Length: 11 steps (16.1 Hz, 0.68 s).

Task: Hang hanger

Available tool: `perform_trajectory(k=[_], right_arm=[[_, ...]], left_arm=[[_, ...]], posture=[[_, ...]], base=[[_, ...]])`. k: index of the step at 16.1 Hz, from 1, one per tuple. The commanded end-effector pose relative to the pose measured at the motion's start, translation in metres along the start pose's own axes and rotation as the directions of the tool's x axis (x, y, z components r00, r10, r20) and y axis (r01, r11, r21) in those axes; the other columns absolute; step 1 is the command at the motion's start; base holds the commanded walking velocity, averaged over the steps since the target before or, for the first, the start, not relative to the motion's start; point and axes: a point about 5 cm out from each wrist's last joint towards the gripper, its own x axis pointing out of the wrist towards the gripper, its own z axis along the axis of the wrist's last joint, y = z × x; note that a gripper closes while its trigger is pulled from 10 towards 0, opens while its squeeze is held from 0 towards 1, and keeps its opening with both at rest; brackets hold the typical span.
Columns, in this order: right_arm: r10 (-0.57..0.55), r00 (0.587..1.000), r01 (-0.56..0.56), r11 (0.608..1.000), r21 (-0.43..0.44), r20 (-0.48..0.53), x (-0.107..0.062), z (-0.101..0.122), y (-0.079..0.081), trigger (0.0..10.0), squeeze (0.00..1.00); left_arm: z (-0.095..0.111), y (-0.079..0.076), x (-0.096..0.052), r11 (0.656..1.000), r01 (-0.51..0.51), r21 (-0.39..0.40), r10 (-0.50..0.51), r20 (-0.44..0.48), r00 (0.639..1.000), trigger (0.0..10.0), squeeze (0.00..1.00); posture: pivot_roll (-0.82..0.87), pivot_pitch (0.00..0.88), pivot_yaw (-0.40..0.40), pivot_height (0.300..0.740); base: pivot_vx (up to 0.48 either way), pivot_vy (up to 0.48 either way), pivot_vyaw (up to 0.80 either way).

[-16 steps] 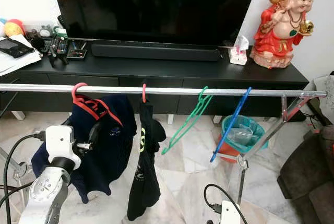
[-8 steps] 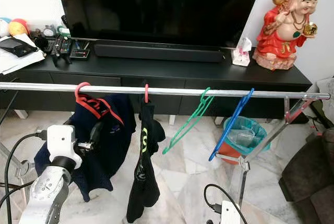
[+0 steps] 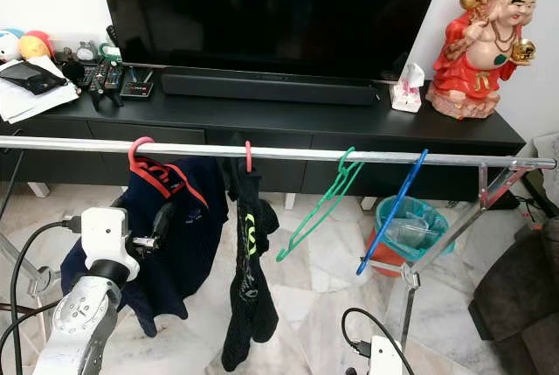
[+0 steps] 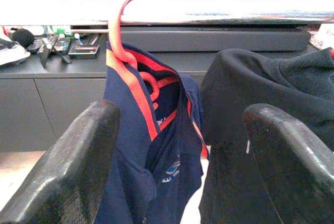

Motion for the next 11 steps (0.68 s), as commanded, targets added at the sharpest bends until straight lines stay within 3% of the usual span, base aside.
perform_trajectory(k=[1,11], right_arm=[[-0.009,1.000,0.009,1.000,0.014,0.009,0.0001,0.0020,-0.0018,10.0,0.00],[-0.006,1.000,0.006,1.000,0.020,0.009,-0.0002,0.0001,-0.0019,10.0,0.00]], left_arm=[[0.0015,-0.0033,0.0024,1.000,0.013,0.012,-0.013,0.001,1.000,10.0,0.00],[0.0025,-0.0043,0.0033,1.000,0.024,0.016,-0.024,0.008,1.000,10.0,0.00]], posture=[[0.35,0.000,-0.118,0.736],[0.37,0.000,-0.114,0.736]], base=[[0.000,0.000,0.00],[0.000,0.000,0.00]])
